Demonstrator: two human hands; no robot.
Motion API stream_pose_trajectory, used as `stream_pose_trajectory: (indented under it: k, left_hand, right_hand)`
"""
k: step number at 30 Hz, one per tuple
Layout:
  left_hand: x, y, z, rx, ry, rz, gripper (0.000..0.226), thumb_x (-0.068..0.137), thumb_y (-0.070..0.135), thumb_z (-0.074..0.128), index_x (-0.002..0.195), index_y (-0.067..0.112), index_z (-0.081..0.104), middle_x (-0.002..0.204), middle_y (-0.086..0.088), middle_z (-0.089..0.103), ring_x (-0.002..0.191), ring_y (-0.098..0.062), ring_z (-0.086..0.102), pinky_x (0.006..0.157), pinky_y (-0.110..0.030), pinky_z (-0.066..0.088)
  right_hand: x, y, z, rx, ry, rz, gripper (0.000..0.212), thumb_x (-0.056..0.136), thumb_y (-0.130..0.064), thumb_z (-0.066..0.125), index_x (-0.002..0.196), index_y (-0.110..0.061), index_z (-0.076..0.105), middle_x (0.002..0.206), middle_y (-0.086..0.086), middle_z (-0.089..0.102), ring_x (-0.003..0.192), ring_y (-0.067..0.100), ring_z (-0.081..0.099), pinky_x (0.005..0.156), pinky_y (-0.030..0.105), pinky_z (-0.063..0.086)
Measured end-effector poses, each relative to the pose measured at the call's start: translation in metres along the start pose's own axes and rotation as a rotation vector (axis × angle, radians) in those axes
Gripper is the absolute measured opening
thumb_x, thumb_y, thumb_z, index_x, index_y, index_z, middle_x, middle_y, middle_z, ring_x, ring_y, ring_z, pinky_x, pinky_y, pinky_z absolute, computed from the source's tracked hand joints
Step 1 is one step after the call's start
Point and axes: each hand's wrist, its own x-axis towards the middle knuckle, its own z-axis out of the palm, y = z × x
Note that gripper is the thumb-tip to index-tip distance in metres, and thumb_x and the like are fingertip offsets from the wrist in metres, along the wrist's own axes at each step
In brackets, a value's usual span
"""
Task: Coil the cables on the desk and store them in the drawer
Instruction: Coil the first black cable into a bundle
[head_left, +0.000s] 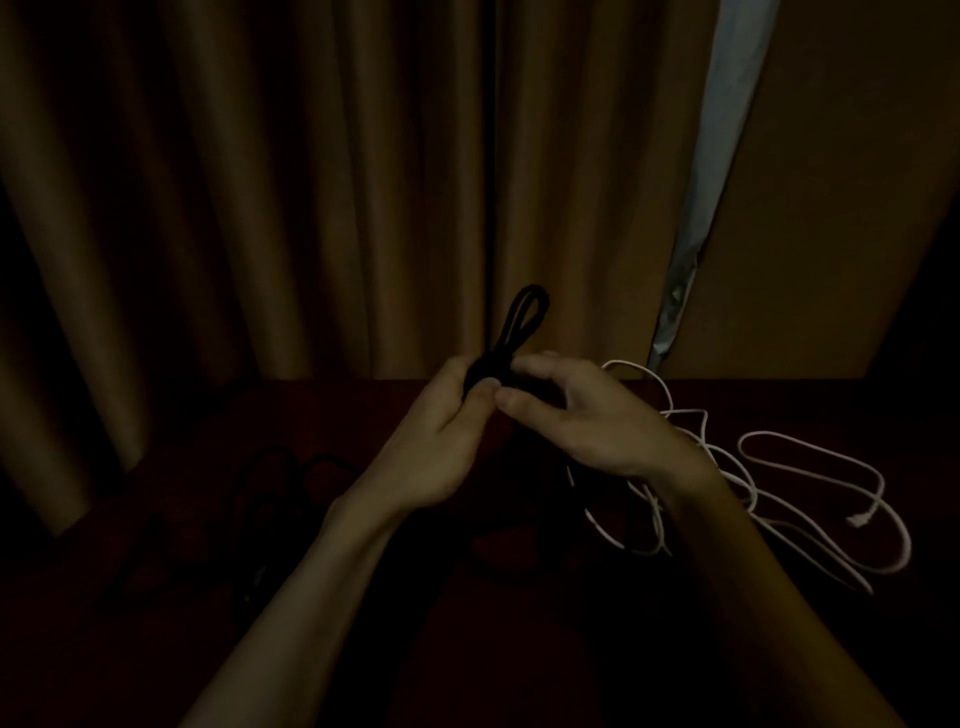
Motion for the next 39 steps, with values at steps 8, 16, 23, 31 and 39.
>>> stream_pose_trajectory:
  k: [8,16,23,31,39]
  left_hand:
    - [0.006,-0.004,0.007,-0.175,0.074,-0.106,0.029,0.100,0.044,0.051,0.100,0.020,0.068,0.079,0.012,0.063,0.063,0.004,0.059,0.056,-0.011,0.042]
    - [0.010,-0.009,-0.001,-0.268,0.244,-0.257,0.032,0.103,0.041,0.052,0.098,0.013,0.065,0.082,0.004,0.064,0.065,0.000,0.062,0.056,-0.015,0.045]
    - [0.013,-0.005,-0.009,-0.378,0.386,-0.263,0.033,0.105,0.041,0.049,0.089,0.017,0.066,0.069,0.007,0.064,0.060,-0.005,0.056,0.054,-0.018,0.041]
    - [0.017,-0.004,-0.040,-0.521,0.535,-0.234,0.034,0.108,0.035,0.044,0.086,0.015,0.060,0.061,0.008,0.055,0.050,-0.004,0.047,0.046,-0.017,0.033]
    - [0.012,-0.001,-0.021,-0.399,0.390,-0.182,0.034,0.107,0.038,0.046,0.091,0.015,0.064,0.073,0.003,0.059,0.058,-0.006,0.053,0.051,-0.019,0.039]
  right_hand:
    - [0.004,0.017,0.010,-0.217,0.014,-0.019,0.045,0.090,-0.028,0.076,0.131,-0.023,0.059,0.118,-0.008,0.066,0.110,0.005,0.062,0.095,0.037,0.055]
    - [0.007,0.041,0.019,-0.559,-0.008,0.045,0.077,0.068,-0.069,0.077,0.131,-0.028,0.060,0.122,-0.011,0.060,0.119,0.014,0.049,0.101,0.033,0.046]
    - [-0.002,0.053,0.002,-0.753,0.335,0.215,0.042,0.073,-0.047,0.078,0.107,-0.024,0.067,0.105,0.002,0.065,0.110,0.030,0.054,0.081,0.034,0.049]
    - [-0.029,0.086,-0.038,-0.735,0.438,0.765,0.085,0.066,-0.085,0.045,0.111,-0.018,0.071,0.117,0.011,0.064,0.119,0.039,0.051,0.096,0.052,0.046]
    - [0.004,0.033,-0.007,-0.482,0.520,-0.052,0.036,0.094,-0.004,0.061,0.129,-0.005,0.065,0.134,0.015,0.058,0.128,0.024,0.051,0.107,0.018,0.034]
